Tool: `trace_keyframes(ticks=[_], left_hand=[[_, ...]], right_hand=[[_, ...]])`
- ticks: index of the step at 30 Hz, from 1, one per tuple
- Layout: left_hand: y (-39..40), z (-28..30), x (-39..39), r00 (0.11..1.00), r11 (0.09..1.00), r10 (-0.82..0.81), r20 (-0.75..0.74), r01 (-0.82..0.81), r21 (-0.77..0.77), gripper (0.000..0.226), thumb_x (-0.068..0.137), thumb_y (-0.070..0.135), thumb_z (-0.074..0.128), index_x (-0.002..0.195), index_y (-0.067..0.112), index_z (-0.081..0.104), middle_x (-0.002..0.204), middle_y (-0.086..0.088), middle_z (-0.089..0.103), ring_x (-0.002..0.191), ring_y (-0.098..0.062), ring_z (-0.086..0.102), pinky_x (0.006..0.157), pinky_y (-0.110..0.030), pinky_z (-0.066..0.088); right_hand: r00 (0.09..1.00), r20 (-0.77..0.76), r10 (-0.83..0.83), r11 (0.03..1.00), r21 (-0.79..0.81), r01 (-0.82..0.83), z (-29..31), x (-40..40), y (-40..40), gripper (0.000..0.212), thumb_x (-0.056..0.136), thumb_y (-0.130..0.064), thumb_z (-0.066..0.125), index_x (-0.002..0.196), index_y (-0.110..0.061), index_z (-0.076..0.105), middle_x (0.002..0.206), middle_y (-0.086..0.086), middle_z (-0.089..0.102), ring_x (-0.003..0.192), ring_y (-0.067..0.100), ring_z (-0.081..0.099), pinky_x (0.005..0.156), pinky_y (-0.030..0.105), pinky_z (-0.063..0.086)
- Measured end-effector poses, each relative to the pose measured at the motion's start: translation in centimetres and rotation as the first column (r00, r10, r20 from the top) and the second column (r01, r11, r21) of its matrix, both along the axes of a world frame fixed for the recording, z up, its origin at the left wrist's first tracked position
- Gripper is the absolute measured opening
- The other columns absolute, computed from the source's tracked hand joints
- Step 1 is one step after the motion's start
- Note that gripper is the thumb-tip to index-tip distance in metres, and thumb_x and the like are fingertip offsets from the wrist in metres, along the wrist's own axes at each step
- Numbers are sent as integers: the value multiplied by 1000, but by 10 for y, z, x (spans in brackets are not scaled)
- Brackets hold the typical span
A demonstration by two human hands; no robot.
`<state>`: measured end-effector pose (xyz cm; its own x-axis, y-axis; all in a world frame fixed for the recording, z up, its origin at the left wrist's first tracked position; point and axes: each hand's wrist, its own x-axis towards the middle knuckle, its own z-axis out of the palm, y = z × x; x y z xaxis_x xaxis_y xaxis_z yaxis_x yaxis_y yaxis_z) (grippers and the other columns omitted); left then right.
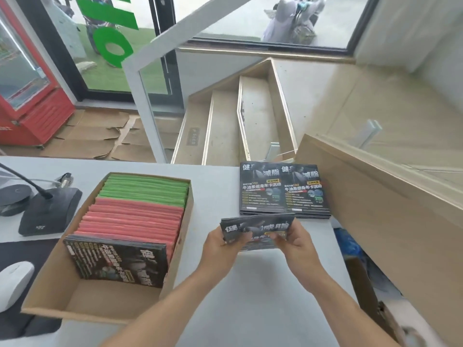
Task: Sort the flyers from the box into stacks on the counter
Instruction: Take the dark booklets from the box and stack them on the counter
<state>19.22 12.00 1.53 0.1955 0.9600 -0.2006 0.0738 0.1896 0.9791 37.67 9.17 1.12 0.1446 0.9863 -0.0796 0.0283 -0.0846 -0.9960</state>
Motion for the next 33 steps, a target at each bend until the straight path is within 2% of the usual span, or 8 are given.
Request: trace_keyframes(ticks=[4, 7, 10, 17, 22, 25, 29, 33], left_hand=[[2, -16, 6, 996, 998, 34, -83, -38, -43, 33, 84, 7, 80, 101, 33, 71, 98, 9, 76, 96, -16, 71, 82, -30, 56], [0, -13, 14, 997, 999, -19, -80, 16, -41, 20, 91, 12, 72, 109, 22, 73, 104, 10, 78, 106, -11, 70, 98, -36, 51], [3, -8, 18, 999, 1000, 2, -48, -3, -27, 33, 83, 29, 70, 114, 19, 72, 109, 8, 77, 112, -15, 68, 107, -47, 47], [11, -17, 19, 998, 998, -29, -54, 26, -61, 27, 88, 17, 65, 113, 18, 74, 112, 8, 76, 114, -13, 67, 107, -45, 47], [12, -23, 22, 994, 991, 22, -103, -36, -131, 35, 93, 3, 63, 110, 32, 71, 106, 17, 76, 107, -4, 67, 93, -30, 48], [31, -16, 28, 991, 985, 27, -129, -49, -168, 31, 95, 6, 61, 112, 32, 67, 103, 13, 76, 101, -11, 70, 85, -31, 54], [81, 2, 43, 978, 983, 76, -194, -106, -151, 21, 99, 14, 58, 116, 24, 52, 103, 2, 70, 78, -5, 70, 55, -18, 52], [139, 5, 57, 951, 979, 143, -274, -176, -101, 28, 98, 14, 60, 118, 27, 46, 108, 0, 63, 89, -14, 68, 65, -34, 61]], right_hand=[[997, 77, 14, 996, -90, -7, -22, 11, -7, 20, 96, -5, 65, 116, -11, 67, 112, 5, 74, 109, 23, 68, 95, 43, 53], [995, 93, 46, 997, -73, -39, -24, 12, -5, 24, 99, -1, 59, 121, -9, 65, 116, 3, 74, 113, 18, 67, 93, 27, 52], [998, 54, 41, 999, -32, -39, -14, 14, 1, 30, 98, 6, 56, 124, -10, 62, 118, 0, 73, 114, 15, 67, 90, 20, 50], [994, 78, 81, 995, -60, -76, -27, 20, 8, 27, 100, -2, 58, 124, -13, 64, 123, 2, 71, 120, 21, 64, 102, 38, 48], [994, 57, 89, 989, -124, -82, -34, 20, 13, 30, 100, -6, 59, 126, -20, 63, 125, -1, 70, 121, 20, 63, 100, 38, 49], [999, 23, 32, 983, -180, -27, -27, 23, 30, 32, 100, -3, 58, 123, -24, 61, 117, -3, 73, 113, 21, 67, 96, 40, 54], [998, 25, -60, 964, -256, 64, -6, 31, 79, 27, 100, -10, 60, 117, -31, 60, 107, -11, 75, 101, 13, 72, 86, 36, 59], [976, 158, -153, 928, -318, 197, 3, 39, 138, 18, 100, -18, 62, 113, -28, 54, 105, -4, 71, 95, 17, 71, 82, 45, 61]])
